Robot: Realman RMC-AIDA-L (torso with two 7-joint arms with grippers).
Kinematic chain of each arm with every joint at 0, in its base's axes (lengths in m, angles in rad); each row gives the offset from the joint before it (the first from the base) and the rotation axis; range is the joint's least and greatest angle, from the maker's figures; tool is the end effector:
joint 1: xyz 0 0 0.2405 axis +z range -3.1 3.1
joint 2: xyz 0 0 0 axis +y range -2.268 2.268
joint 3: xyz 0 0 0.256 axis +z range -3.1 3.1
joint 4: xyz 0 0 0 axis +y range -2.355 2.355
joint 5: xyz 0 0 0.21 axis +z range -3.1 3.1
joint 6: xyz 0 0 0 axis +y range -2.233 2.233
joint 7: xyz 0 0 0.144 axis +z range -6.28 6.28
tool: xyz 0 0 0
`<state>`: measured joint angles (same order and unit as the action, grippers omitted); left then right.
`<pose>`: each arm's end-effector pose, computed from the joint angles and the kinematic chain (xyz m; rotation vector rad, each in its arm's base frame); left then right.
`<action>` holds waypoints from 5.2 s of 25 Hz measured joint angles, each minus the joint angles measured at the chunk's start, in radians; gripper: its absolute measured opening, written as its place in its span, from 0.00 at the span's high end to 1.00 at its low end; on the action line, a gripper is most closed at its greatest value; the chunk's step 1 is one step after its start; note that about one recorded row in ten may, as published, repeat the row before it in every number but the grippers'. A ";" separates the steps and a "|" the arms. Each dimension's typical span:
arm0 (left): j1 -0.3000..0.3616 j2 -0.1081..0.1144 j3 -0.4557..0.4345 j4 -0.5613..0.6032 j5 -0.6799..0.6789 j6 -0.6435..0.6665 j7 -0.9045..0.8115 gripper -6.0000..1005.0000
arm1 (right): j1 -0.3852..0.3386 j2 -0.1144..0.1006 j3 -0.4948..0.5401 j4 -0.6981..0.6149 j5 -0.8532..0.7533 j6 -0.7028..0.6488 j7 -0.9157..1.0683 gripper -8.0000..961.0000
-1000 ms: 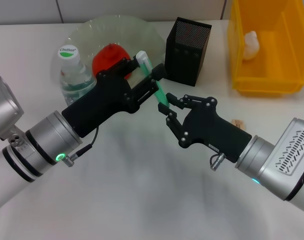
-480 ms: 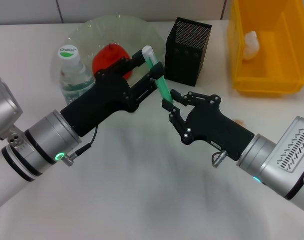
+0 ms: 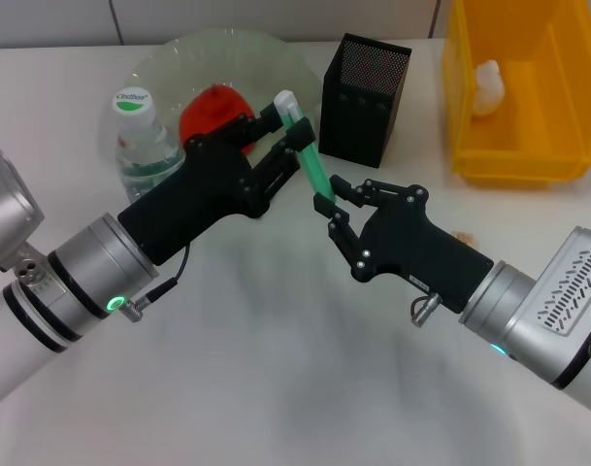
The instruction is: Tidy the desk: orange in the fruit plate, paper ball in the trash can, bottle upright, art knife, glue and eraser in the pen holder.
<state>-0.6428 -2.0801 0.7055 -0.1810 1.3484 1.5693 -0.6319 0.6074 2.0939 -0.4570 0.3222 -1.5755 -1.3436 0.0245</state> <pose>-0.2284 0.2993 -0.0718 -2.2418 -0.5713 -1.3087 0.2393 0.2780 -0.1160 -2.2665 0.1782 0.8619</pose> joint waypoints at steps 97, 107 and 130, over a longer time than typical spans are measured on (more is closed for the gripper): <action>-0.201 -0.001 -1.174 -0.277 0.744 -0.589 0.463 0.82 | -0.134 -0.005 0.000 -0.181 0.000 -0.097 0.265 0.37; -0.196 -0.001 -1.174 -0.283 0.747 -0.635 0.478 0.82 | -0.135 -0.005 0.006 -0.184 0.000 -0.097 0.271 0.37; -0.196 0.000 -1.199 -0.276 0.773 -0.660 0.500 0.82 | -0.147 -0.003 0.094 -0.180 0.012 -0.058 0.258 0.37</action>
<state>-0.8391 -2.0801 -0.4937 -0.4575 2.1214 0.9095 -0.1319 0.4601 2.0908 -0.3635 0.1422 -1.5630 -1.4020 0.2828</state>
